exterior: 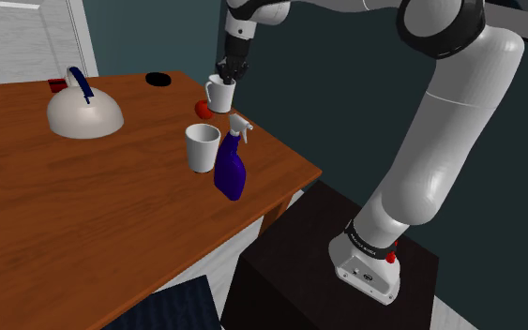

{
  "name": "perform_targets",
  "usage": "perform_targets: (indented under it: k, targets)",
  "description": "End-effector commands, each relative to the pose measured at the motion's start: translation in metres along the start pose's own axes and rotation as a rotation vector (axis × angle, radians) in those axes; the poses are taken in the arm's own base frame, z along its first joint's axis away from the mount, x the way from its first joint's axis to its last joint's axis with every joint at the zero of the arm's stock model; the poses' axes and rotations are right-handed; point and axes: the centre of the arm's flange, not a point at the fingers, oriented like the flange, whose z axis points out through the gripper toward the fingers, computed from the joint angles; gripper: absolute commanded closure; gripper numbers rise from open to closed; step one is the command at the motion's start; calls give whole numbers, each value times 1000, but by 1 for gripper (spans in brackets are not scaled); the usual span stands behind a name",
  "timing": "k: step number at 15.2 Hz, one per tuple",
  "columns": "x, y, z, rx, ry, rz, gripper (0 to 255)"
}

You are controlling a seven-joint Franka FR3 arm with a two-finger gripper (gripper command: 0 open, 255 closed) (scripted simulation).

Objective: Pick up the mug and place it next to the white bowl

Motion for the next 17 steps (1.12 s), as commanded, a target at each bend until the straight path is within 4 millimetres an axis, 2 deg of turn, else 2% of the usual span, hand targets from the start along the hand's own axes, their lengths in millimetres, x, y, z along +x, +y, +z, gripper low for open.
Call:
perform_targets:
  k: [1,11,17]
  targets:
    - [0,0,-12,0,0,0,255]
    - [0,-4,-63,0,0,0,255]
    - [-37,-73,-59,0,0,0,255]
